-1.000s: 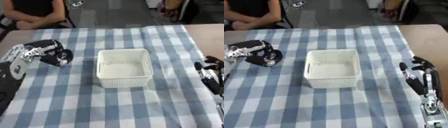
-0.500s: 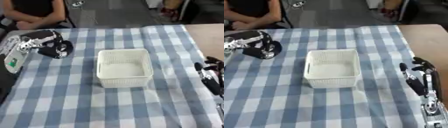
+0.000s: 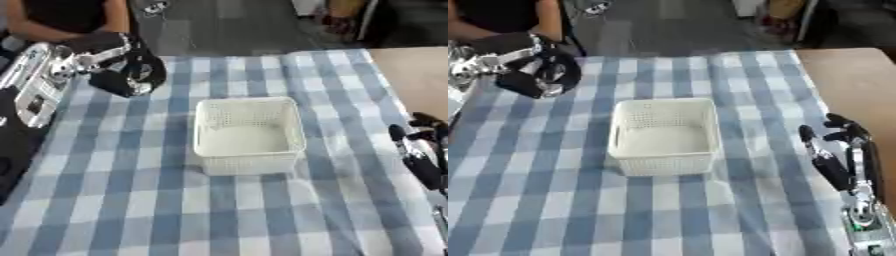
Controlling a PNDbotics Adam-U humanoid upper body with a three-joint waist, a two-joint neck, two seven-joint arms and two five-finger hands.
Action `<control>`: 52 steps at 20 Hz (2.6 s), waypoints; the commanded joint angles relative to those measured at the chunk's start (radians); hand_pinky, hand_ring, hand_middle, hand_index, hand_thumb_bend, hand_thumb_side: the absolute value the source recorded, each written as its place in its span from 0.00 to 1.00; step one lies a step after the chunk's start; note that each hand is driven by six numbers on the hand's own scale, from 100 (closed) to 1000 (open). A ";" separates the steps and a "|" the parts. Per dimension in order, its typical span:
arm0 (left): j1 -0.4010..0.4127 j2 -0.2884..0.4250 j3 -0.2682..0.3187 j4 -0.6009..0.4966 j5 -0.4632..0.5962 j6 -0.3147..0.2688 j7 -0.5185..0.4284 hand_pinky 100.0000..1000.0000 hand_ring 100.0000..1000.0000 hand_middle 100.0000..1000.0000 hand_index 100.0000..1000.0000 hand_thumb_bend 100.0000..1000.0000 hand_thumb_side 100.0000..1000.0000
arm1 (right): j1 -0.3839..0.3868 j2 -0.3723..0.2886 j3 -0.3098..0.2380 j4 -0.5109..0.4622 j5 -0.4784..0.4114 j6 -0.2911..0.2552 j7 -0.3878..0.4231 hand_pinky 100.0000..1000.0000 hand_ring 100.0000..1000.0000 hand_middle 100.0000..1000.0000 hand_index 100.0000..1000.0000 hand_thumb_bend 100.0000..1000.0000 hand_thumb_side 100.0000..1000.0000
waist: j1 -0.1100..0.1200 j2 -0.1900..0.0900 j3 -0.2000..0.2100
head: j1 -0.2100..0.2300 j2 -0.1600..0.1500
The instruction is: Pick up objects on the table and place them in the box.
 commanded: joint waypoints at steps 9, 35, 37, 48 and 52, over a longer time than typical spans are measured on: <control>-0.092 -0.119 -0.056 -0.036 -0.018 -0.042 -0.025 0.05 0.16 0.32 0.39 0.00 0.62 | -0.010 -0.012 0.006 -0.010 -0.003 -0.008 0.009 0.75 0.57 0.65 0.82 0.54 0.77 | -0.006 -0.012 -0.017 | 0.024 -0.008; -0.099 -0.282 -0.084 0.130 -0.184 -0.115 0.021 0.11 0.19 0.35 0.41 0.00 0.62 | -0.026 0.000 0.017 -0.011 -0.008 -0.017 0.024 0.75 0.56 0.65 0.82 0.54 0.77 | -0.018 0.000 -0.051 | 0.052 -0.029; -0.095 -0.281 -0.086 0.135 -0.186 -0.116 0.014 0.19 0.24 0.38 0.44 0.00 0.62 | -0.026 0.000 0.016 -0.011 -0.008 -0.016 0.023 0.75 0.56 0.65 0.82 0.54 0.77 | -0.018 0.000 -0.050 | 0.052 -0.028; -0.057 -0.213 -0.123 0.143 -0.170 -0.165 -0.110 0.59 0.68 0.68 0.61 0.62 0.71 | -0.022 -0.006 0.010 -0.010 -0.004 -0.014 0.021 0.75 0.56 0.65 0.82 0.54 0.77 | -0.010 0.000 -0.042 | 0.034 -0.024; -0.047 -0.198 -0.122 0.143 -0.157 -0.182 -0.141 0.67 0.79 0.78 0.66 1.00 0.77 | -0.021 -0.008 0.008 -0.010 -0.004 -0.013 0.020 0.75 0.56 0.65 0.82 0.55 0.77 | -0.010 0.000 -0.037 | 0.030 -0.024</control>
